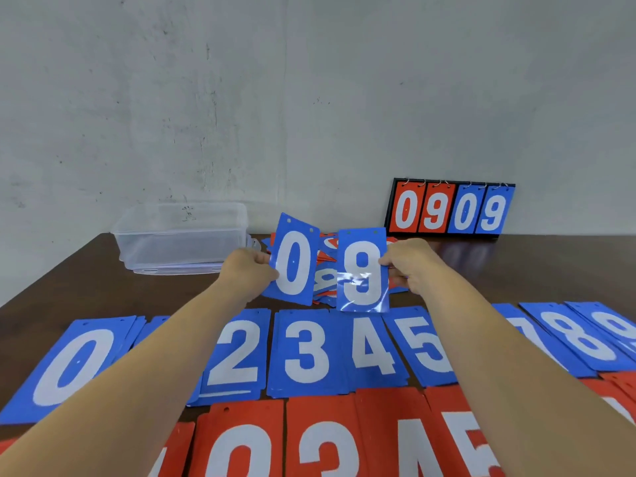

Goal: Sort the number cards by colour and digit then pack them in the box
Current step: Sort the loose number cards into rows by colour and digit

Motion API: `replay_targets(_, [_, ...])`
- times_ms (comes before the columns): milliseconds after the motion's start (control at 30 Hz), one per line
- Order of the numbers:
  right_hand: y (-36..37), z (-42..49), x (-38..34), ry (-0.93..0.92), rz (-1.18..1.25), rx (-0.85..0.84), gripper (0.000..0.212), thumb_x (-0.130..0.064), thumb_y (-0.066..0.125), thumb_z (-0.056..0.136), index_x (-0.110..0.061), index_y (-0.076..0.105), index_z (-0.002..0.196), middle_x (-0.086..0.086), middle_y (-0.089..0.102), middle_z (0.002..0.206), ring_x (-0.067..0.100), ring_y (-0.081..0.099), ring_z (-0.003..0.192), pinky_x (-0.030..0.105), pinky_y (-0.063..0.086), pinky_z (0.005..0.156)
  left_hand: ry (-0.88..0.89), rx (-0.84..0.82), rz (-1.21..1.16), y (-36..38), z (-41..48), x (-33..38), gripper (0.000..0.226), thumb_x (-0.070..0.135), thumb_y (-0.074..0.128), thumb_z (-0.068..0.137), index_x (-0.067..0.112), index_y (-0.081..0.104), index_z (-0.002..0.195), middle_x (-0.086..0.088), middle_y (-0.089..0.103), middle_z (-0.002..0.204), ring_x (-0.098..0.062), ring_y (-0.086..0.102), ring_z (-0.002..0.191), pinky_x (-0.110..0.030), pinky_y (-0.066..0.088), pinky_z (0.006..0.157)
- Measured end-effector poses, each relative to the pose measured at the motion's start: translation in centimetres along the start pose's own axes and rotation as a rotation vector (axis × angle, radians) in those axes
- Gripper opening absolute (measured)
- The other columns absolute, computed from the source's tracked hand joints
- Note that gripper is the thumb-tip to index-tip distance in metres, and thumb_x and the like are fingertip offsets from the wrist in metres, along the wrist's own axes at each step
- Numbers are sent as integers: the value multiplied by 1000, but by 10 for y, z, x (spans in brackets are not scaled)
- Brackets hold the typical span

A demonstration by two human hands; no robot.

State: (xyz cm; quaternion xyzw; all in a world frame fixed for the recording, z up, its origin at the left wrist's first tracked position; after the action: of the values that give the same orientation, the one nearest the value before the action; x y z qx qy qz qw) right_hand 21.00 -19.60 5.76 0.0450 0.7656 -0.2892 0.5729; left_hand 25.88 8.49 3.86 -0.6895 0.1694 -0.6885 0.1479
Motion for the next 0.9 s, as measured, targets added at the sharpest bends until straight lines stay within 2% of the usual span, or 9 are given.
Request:
replay_targets(100, [-18, -20, 0, -26, 23, 2, 12, 4, 55, 90, -4, 59, 98, 12, 63, 91, 17, 52, 59, 22, 37, 43, 22, -20, -17, 11, -13, 6, 20, 0, 63, 87, 13, 61, 72, -5, 64, 75, -18, 58, 69, -28, 49, 61])
replay_targets(267, [-49, -34, 7, -59, 27, 38, 20, -2, 57, 90, -3, 63, 110, 14, 69, 105, 18, 59, 73, 22, 41, 50, 14, -7, -59, -8, -34, 3, 15, 0, 62, 87, 14, 62, 81, -6, 67, 81, -23, 64, 77, -33, 54, 72])
replay_targets(467, [-46, -42, 4, -124, 22, -7, 21, -3, 60, 88, 1, 62, 109, 19, 69, 99, 23, 59, 73, 25, 40, 55, -78, 138, -63, -73, -62, -20, 8, 2, 62, 89, 10, 61, 87, -8, 66, 83, -18, 62, 68, -23, 50, 49])
replay_targets(567, [-31, -53, -3, -169, 16, -59, 15, -1, 62, 87, 2, 62, 102, 13, 67, 86, 20, 60, 65, 25, 41, 50, -119, 229, -55, -105, -79, -33, 5, 4, 64, 87, 9, 63, 86, -11, 68, 89, -23, 64, 77, -28, 52, 62])
replay_targets(633, [-22, -59, -8, -206, 23, -84, 6, 1, 65, 84, 0, 63, 90, 18, 69, 92, 30, 66, 74, 33, 51, 57, -133, 286, -50, -124, -95, -42, 6, 4, 65, 87, 10, 64, 85, -10, 68, 88, -21, 62, 74, -27, 49, 59])
replay_targets(700, [-12, -67, -11, -235, 40, -100, 7, 4, 66, 81, -2, 62, 79, 23, 69, 101, 39, 67, 89, 43, 53, 74, -153, 336, -51, -139, -112, -53, 6, 4, 65, 88, 10, 64, 87, -7, 66, 83, -17, 58, 66, -23, 43, 52])
replay_targets(767, [-2, -75, -12, -263, 35, -124, 15, 7, 66, 80, -4, 60, 72, 24, 69, 103, 33, 65, 85, 40, 51, 72, -185, 383, -36, -154, -129, -68, 4, 6, 66, 87, 9, 64, 90, -7, 66, 83, -17, 58, 65, -25, 45, 54])
replay_targets(833, [7, -83, -13, -297, 44, -152, 13, 10, 66, 79, 1, 60, 72, 26, 68, 104, 28, 61, 80, 36, 48, 68, -221, 432, -17, -172, -143, -83, 5, 8, 68, 85, 10, 65, 88, -9, 68, 86, -23, 62, 72, -32, 51, 64])
replay_targets(900, [13, -91, -13, -329, 32, -142, 9, 10, 67, 79, 14, 61, 84, 28, 67, 105, 30, 62, 81, 35, 49, 68, -243, 473, -13, -189, -153, -97, 9, 7, 69, 84, 12, 63, 80, -12, 69, 90, -27, 64, 80, -36, 54, 74])
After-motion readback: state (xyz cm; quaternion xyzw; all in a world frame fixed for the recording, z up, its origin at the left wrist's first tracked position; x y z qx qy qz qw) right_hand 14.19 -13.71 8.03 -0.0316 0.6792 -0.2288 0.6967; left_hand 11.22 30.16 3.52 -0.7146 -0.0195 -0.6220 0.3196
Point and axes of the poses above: each hand's wrist, its own z-axis towards the middle knuckle, its own y-axis out of the palm, x = y × z, the point moved 9 cm from there along z, towards the middle knuckle
